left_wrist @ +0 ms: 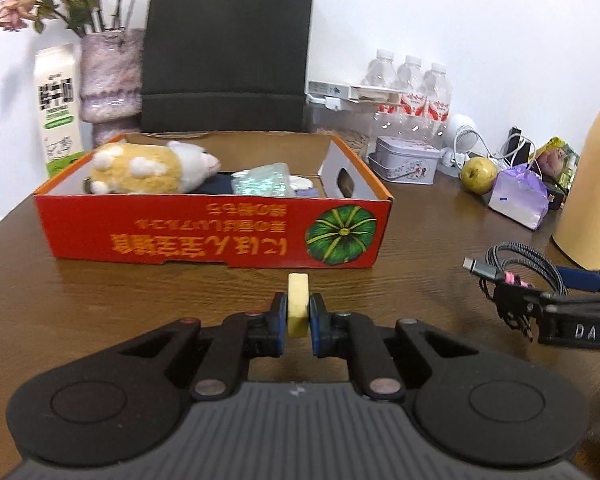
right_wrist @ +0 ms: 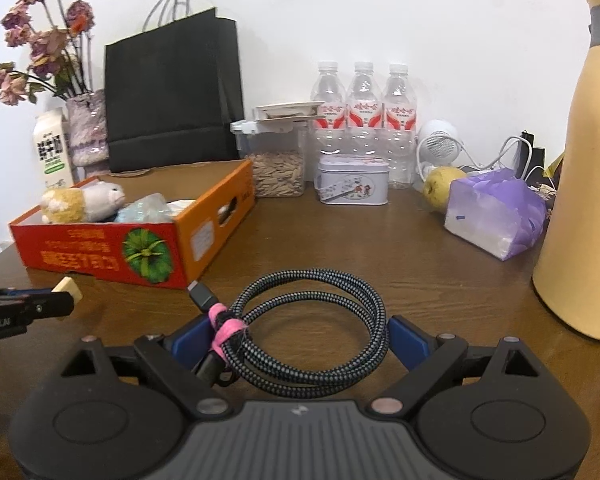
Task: Organize objects
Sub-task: 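Carry the yellow block in the left tool while the right tool carries the cable to the box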
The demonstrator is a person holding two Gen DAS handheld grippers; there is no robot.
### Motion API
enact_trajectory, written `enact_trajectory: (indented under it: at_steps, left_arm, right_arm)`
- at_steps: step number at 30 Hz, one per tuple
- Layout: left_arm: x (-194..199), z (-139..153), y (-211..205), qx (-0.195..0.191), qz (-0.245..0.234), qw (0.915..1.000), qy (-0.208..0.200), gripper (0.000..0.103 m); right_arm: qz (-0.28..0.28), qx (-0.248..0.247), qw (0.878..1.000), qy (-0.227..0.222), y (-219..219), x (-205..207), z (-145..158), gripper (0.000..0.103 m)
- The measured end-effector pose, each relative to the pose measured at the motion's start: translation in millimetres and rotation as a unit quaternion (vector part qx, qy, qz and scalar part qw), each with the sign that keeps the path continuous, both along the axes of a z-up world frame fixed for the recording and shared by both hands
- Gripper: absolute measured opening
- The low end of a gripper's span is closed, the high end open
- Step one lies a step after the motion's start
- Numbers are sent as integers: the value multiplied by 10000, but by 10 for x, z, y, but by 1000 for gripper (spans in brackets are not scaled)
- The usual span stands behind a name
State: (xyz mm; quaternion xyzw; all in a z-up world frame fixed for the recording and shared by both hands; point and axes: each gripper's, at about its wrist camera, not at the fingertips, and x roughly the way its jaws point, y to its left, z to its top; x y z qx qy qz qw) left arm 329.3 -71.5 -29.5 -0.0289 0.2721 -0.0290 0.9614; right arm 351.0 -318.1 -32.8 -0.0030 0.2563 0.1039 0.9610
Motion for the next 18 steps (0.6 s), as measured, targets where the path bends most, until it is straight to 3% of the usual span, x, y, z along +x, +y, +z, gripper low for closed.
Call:
enact_trajectory:
  at_steps: [18]
  left_arm:
    - [-819, 134, 874, -115, 445, 9986, -250, 12]
  right_arm:
    - [677, -66, 9976, -160, 1222, -836, 85, 93]
